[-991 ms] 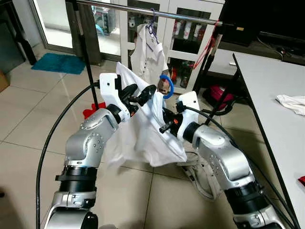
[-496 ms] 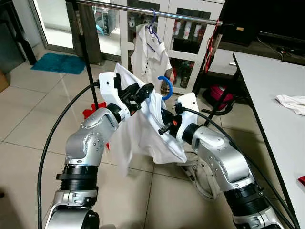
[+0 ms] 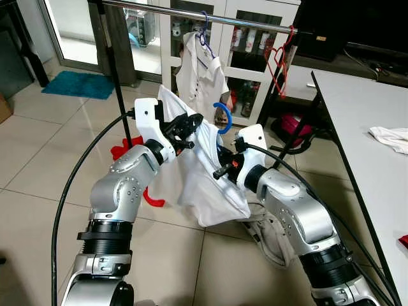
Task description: Hang hanger
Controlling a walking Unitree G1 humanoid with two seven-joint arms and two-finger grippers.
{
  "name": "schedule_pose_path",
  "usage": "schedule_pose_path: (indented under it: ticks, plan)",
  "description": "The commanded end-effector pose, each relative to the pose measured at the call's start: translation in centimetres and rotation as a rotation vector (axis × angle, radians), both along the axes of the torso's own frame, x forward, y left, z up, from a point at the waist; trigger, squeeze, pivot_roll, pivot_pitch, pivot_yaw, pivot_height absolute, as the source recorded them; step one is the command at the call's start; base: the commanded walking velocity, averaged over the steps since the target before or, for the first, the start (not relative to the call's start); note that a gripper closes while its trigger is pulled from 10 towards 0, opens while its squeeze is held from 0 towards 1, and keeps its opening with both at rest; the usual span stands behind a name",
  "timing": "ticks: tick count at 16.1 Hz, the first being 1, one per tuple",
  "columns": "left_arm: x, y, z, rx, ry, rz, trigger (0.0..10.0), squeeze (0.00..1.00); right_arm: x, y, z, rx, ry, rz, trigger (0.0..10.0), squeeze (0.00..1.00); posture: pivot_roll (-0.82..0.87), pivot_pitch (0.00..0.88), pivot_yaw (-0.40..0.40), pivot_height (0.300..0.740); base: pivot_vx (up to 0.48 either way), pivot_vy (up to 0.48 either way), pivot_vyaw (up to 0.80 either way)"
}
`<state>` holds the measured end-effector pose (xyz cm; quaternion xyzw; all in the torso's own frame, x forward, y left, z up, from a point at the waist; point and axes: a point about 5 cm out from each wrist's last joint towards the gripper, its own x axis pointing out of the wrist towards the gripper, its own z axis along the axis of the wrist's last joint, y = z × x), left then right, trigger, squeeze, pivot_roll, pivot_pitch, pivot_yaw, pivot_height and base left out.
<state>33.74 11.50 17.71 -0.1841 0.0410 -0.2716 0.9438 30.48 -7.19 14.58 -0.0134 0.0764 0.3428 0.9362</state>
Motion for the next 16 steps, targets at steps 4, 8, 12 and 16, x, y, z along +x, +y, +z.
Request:
schedule_pose_path:
  ticks: [4, 8, 12, 16]
  plan:
    - [0.2, -0.2, 0.3, 0.004, -0.007, 0.015, 0.0, 0.0, 0.4, -0.5, 1.0, -0.008, -0.045, -0.028, 10.0, 0.0, -0.05, 0.0, -0.051, 0.74, 0.0, 0.0, 0.0]
    - [0.1, 0.6, 1.5, -0.016, -0.074, 0.052, 0.0, 0.0, 0.9, -1.9, -0.6, -0.096, 0.03, -0.123, 10.0, 0.0, -0.05, 0.0, -0.054, 0.74, 0.0, 0.0, 0.0]
    - [0.2, 2.0, 3.3, -0.031, -0.164, 0.14, 0.0, 0.0, 1.1, -4.0, -2.1, -0.16, 0.109, -0.226, 10.0, 0.0, -0.05, 0.0, -0.055, 0.74, 0.0, 0.0, 0.0]
    - [0.0, 1.5, 1.3, 0.071, -0.073, 0.095, 0.0, 0.0, 1.2, -3.4, -1.3, -0.103, 0.069, -0.192, 10.0, 0.0, -0.05, 0.0, -0.053, 0.74, 0.0, 0.0, 0.0]
